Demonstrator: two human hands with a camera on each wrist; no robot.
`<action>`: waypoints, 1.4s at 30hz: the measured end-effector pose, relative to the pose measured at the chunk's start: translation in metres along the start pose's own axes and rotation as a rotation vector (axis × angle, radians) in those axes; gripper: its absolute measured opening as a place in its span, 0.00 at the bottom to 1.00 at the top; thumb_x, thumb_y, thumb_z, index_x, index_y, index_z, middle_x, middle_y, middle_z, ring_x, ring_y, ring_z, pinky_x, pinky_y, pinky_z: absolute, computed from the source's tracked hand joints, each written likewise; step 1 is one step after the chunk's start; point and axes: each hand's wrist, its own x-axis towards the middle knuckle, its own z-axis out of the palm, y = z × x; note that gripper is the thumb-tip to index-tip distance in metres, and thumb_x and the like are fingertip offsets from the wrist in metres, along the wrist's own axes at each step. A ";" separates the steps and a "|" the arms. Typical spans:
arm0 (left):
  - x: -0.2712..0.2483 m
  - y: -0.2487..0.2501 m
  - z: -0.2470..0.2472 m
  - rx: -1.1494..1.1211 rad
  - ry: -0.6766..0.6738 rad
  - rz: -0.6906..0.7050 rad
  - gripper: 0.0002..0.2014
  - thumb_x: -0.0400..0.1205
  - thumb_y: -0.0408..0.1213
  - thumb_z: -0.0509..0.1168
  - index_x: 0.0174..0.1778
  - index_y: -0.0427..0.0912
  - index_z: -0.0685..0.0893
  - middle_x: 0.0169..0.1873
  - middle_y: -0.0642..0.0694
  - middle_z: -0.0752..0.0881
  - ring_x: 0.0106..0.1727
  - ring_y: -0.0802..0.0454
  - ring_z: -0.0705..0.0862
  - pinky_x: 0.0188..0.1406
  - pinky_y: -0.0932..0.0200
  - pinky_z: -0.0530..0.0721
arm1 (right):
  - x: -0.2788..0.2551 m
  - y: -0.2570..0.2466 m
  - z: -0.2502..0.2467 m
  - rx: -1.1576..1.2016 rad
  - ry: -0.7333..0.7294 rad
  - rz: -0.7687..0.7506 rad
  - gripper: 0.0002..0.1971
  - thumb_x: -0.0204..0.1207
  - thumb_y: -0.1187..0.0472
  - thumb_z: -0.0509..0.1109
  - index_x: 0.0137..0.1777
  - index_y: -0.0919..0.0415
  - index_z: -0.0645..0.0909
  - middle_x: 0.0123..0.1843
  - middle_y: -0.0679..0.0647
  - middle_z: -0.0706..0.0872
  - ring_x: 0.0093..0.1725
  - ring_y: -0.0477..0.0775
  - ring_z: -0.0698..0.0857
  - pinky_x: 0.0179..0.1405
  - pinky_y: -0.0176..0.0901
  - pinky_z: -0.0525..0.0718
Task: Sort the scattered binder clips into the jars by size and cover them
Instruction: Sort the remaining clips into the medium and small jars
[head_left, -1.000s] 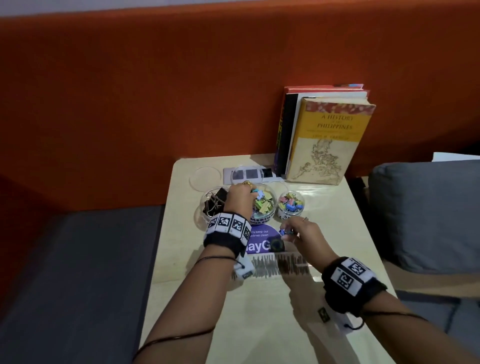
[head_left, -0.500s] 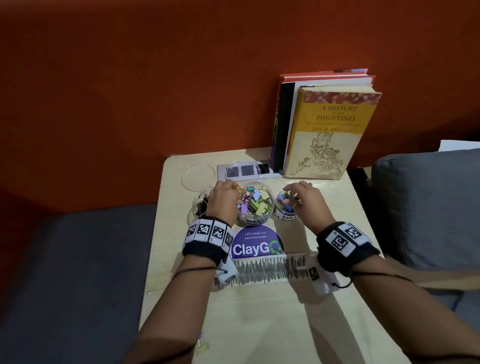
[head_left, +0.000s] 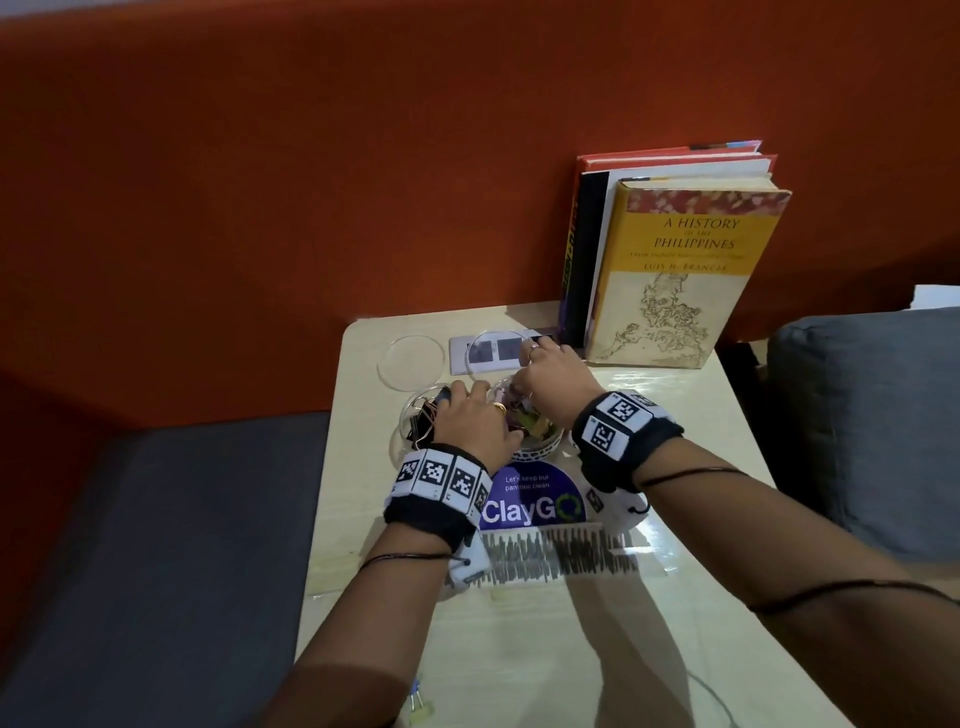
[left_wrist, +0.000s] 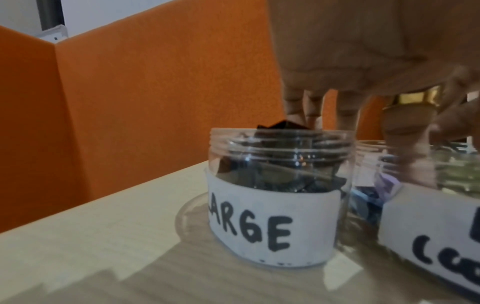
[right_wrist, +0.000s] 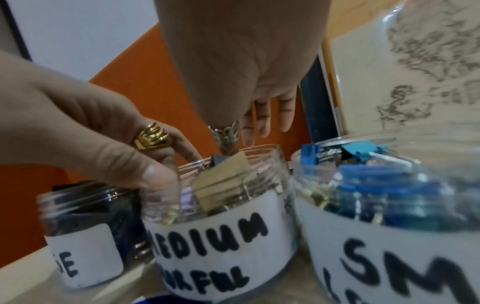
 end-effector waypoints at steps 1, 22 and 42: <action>0.002 0.001 0.000 0.000 -0.005 -0.011 0.24 0.80 0.56 0.58 0.61 0.42 0.85 0.74 0.44 0.69 0.72 0.40 0.65 0.70 0.44 0.67 | 0.004 -0.001 0.001 -0.025 -0.018 0.010 0.15 0.78 0.56 0.63 0.61 0.60 0.82 0.66 0.60 0.76 0.69 0.60 0.69 0.63 0.54 0.72; 0.017 0.022 -0.007 -0.052 -0.164 -0.210 0.19 0.77 0.44 0.64 0.63 0.44 0.82 0.75 0.44 0.68 0.78 0.36 0.53 0.77 0.31 0.43 | 0.017 -0.022 0.010 0.376 -0.025 0.625 0.17 0.72 0.58 0.67 0.59 0.64 0.75 0.62 0.59 0.81 0.71 0.61 0.68 0.67 0.61 0.68; 0.004 0.020 -0.005 -0.428 0.259 0.029 0.15 0.82 0.52 0.60 0.54 0.48 0.87 0.66 0.51 0.73 0.69 0.49 0.66 0.67 0.48 0.59 | -0.085 0.065 0.012 0.639 0.244 0.514 0.04 0.71 0.67 0.73 0.40 0.64 0.89 0.40 0.61 0.91 0.41 0.56 0.86 0.35 0.36 0.75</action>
